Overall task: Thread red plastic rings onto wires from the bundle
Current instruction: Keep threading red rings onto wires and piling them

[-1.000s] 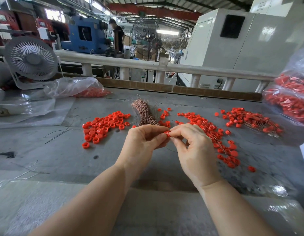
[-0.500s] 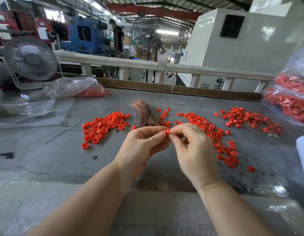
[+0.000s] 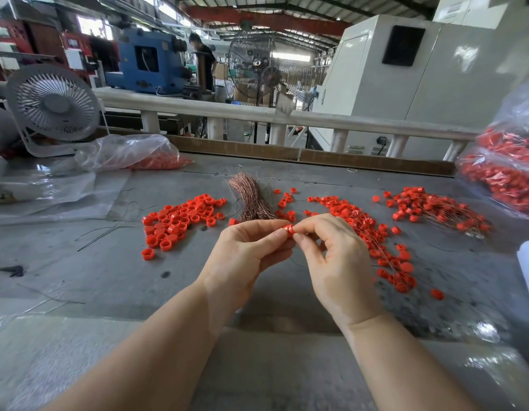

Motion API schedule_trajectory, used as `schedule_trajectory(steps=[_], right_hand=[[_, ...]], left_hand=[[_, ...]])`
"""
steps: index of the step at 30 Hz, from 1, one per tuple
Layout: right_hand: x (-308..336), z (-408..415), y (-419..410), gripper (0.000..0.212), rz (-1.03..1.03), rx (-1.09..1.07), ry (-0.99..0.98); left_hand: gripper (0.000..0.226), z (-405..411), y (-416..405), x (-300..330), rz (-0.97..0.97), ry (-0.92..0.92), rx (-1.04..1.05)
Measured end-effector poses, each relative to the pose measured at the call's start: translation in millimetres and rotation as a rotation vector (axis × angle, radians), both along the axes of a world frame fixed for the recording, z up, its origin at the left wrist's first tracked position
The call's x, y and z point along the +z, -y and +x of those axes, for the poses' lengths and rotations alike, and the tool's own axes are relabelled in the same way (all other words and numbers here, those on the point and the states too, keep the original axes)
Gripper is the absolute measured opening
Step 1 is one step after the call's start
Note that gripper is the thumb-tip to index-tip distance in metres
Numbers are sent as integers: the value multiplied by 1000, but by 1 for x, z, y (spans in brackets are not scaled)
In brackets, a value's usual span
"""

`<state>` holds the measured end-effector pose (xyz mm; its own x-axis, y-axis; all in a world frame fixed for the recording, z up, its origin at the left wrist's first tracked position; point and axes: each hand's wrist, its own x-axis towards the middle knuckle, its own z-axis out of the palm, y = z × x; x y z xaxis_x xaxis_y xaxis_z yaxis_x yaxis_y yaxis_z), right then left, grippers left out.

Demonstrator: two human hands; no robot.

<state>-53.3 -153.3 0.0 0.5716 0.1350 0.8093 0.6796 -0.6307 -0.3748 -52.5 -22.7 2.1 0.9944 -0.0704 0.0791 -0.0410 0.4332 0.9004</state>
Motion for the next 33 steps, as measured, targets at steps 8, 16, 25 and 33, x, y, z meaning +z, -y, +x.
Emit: schedule_trajectory(steps=[8,16,25,33], right_hand=[[1,-1,0,5,-10,1,35],[0,1,1,5,-13,18,47],[0,0,-1,6,-50,2,43],[-1,0,-2,5,12,22,19]], left_hand=[[15,-1,1,-1,90,97,75],[19,-3,2,-1,223,217,144],[18,-4,1,-1,258,248,161],[19,-4,3,-1,258,249,186]])
